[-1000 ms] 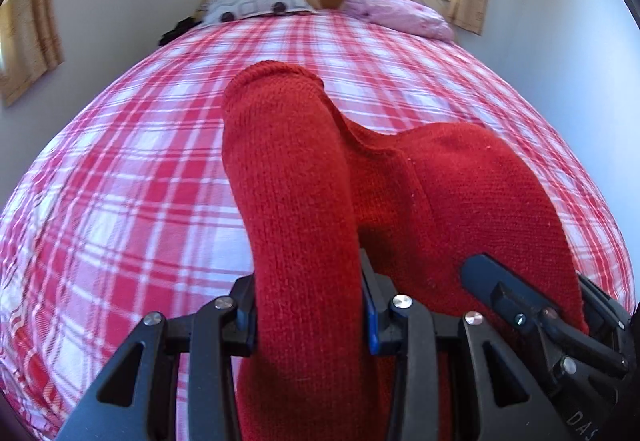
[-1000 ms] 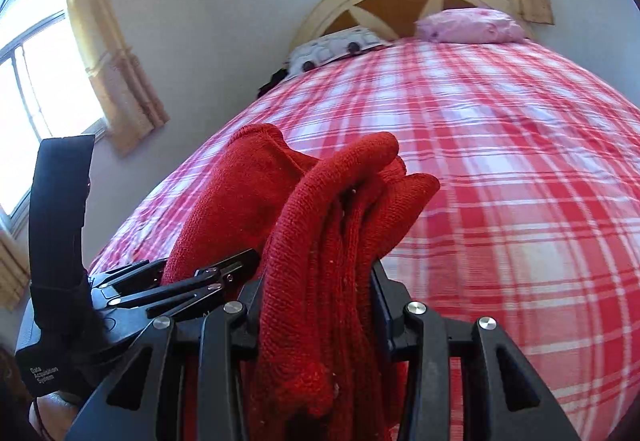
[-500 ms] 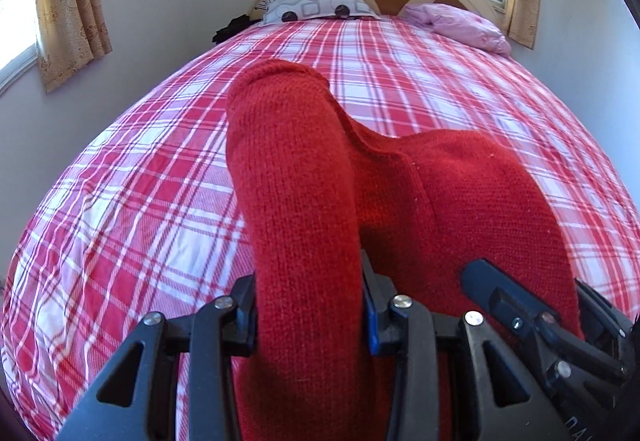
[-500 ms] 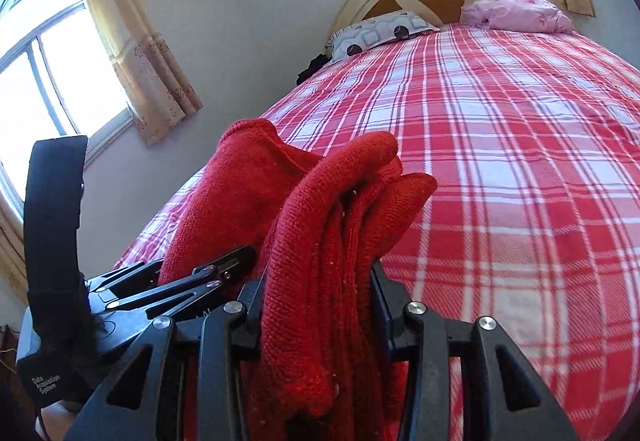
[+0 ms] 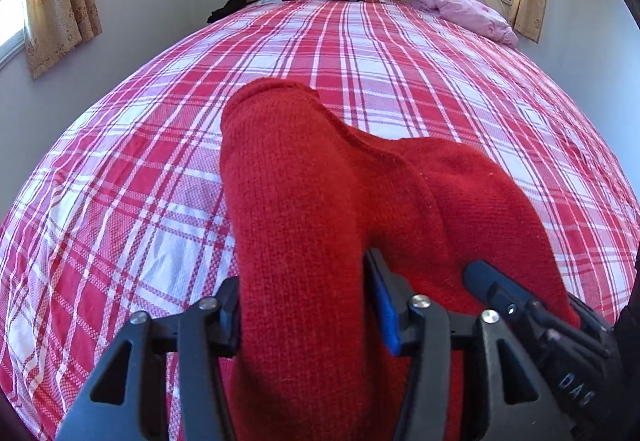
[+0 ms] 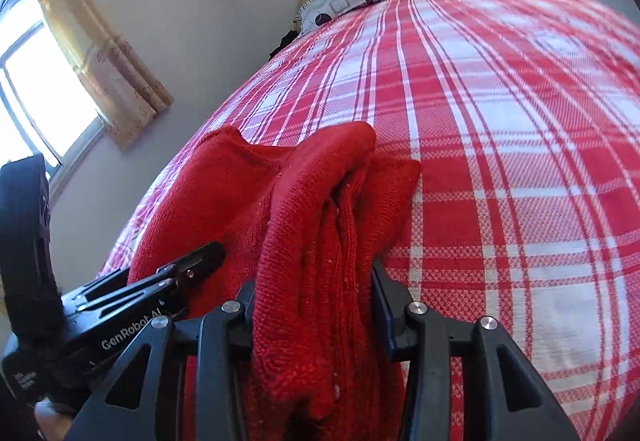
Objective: Fold small clothes
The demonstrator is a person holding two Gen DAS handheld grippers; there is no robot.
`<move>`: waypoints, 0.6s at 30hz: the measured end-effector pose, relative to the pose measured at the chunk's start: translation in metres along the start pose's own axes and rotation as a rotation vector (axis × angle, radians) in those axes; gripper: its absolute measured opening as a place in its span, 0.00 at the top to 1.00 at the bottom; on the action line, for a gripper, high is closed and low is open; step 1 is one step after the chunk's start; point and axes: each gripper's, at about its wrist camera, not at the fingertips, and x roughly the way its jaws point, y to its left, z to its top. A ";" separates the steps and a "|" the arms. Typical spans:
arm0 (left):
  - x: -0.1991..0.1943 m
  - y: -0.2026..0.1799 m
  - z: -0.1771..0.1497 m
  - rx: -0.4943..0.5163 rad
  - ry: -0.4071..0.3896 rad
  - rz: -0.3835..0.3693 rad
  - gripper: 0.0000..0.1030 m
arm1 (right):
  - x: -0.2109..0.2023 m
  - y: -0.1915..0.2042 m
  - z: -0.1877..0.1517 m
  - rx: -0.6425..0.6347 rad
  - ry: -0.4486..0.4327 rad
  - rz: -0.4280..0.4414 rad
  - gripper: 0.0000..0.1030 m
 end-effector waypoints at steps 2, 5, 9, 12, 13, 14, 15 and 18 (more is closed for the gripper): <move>0.002 0.005 -0.002 -0.021 -0.004 0.010 0.31 | 0.001 -0.005 0.001 0.021 0.010 0.024 0.57; 0.002 0.021 -0.003 -0.087 0.023 -0.002 0.13 | -0.005 -0.012 -0.002 0.054 0.035 0.060 0.54; -0.020 0.042 -0.013 -0.186 0.066 -0.019 0.07 | -0.040 -0.004 -0.010 -0.002 -0.013 0.053 0.52; -0.043 0.047 -0.028 -0.198 0.014 0.011 0.07 | -0.082 0.005 -0.019 -0.064 -0.128 -0.024 0.52; -0.049 0.047 -0.034 -0.188 0.001 0.031 0.07 | -0.094 0.012 -0.022 -0.105 -0.161 -0.069 0.52; -0.052 0.045 -0.037 -0.179 -0.007 0.042 0.07 | -0.100 0.020 -0.023 -0.148 -0.170 -0.082 0.52; -0.054 0.043 -0.037 -0.170 -0.017 0.052 0.07 | -0.102 0.024 -0.024 -0.171 -0.171 -0.079 0.55; -0.061 0.028 -0.043 -0.124 -0.033 0.072 0.07 | -0.103 0.047 -0.029 -0.270 -0.158 -0.055 0.63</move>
